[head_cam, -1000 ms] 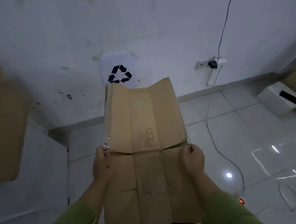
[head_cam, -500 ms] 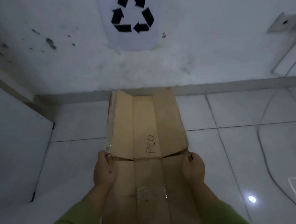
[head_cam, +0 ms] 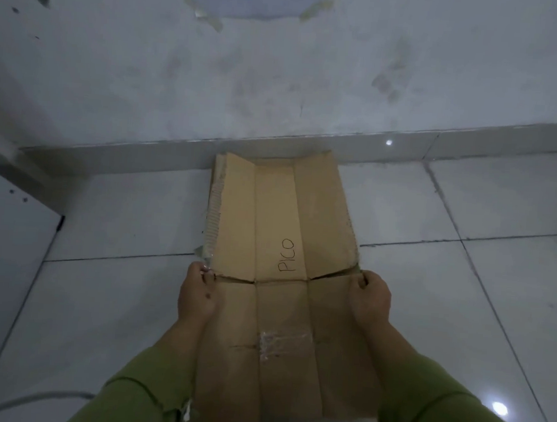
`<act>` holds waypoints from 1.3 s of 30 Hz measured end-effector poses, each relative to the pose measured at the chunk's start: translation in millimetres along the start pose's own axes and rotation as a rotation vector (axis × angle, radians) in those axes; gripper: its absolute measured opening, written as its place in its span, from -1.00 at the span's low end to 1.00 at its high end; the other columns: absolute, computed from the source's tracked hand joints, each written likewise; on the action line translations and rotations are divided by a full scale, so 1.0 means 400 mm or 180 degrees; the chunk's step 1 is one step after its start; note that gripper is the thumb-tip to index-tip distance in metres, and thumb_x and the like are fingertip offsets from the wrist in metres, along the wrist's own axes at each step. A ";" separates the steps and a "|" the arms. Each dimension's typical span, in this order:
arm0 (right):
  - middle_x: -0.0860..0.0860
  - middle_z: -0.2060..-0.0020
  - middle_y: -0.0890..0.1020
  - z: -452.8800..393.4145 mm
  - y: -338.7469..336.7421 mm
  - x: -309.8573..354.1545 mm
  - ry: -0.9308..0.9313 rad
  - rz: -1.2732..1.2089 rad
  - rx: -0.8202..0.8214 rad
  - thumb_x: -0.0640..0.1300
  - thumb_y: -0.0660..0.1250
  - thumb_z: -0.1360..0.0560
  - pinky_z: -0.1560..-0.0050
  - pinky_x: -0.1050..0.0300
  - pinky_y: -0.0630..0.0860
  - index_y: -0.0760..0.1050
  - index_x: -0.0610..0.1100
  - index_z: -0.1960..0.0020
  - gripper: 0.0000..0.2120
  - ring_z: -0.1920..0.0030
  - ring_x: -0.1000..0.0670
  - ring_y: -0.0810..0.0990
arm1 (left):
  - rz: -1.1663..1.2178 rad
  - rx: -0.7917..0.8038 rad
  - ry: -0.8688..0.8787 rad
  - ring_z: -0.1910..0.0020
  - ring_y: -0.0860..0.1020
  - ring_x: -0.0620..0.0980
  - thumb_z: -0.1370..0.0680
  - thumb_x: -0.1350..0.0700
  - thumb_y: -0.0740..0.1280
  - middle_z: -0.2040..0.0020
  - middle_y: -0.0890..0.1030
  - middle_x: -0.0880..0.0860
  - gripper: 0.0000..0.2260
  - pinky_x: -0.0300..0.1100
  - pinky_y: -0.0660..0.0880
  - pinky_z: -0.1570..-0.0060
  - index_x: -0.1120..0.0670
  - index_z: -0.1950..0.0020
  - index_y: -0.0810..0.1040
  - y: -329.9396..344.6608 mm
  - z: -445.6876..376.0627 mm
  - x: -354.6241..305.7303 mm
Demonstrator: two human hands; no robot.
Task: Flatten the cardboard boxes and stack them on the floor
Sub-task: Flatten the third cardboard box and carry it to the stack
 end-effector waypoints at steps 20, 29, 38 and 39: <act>-0.04 -0.55 -0.13 0.132 0.201 -0.024 -0.1621 0.2593 0.1991 0.20 0.13 -0.49 -0.47 -0.27 -0.15 -0.06 -0.04 -0.53 -0.27 -0.53 -0.11 -0.17 | -0.1952 0.1330 0.1259 -0.43 0.18 0.09 -0.45 -0.14 0.25 -0.45 0.20 0.09 -0.37 0.00 0.15 -0.36 0.09 -0.44 0.16 0.144 0.133 0.013; -0.22 -0.44 0.30 0.273 0.221 -0.160 -0.2831 0.3609 0.2210 0.57 0.24 0.01 -0.25 -0.51 0.22 0.17 -0.17 -0.46 0.24 -0.42 -0.26 0.28 | -0.3363 0.2066 0.2429 -0.38 0.22 0.12 0.04 -0.46 0.37 -0.42 0.28 0.14 0.19 0.37 0.23 -0.21 0.16 -0.44 0.21 0.209 0.322 0.159; -0.20 -0.41 0.36 0.278 0.215 -0.168 -0.2934 0.3599 0.2132 0.45 0.42 0.02 -0.12 -0.49 0.37 0.16 -0.15 -0.45 0.22 -0.37 -0.29 0.38 | -0.3380 0.1868 0.2575 -0.37 0.33 0.20 -0.04 -0.38 0.43 -0.38 0.44 0.17 0.08 0.39 0.29 -0.18 0.16 -0.41 0.23 0.216 0.323 0.170; -0.20 -0.41 0.36 0.279 0.215 -0.169 -0.2943 0.3584 0.2127 0.44 0.42 0.00 -0.12 -0.49 0.37 0.17 -0.15 -0.45 0.19 -0.37 -0.29 0.38 | -0.3386 0.1868 0.2576 -0.35 0.38 0.21 -0.06 -0.38 0.43 -0.37 0.45 0.17 0.06 0.39 0.30 -0.18 0.16 -0.40 0.24 0.217 0.324 0.173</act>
Point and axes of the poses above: each hand's wrist, its own z-axis away from the middle knuckle, its own y-axis out of the palm, x = y × z, the point moved 5 cm from there along -z, towards the middle knuckle
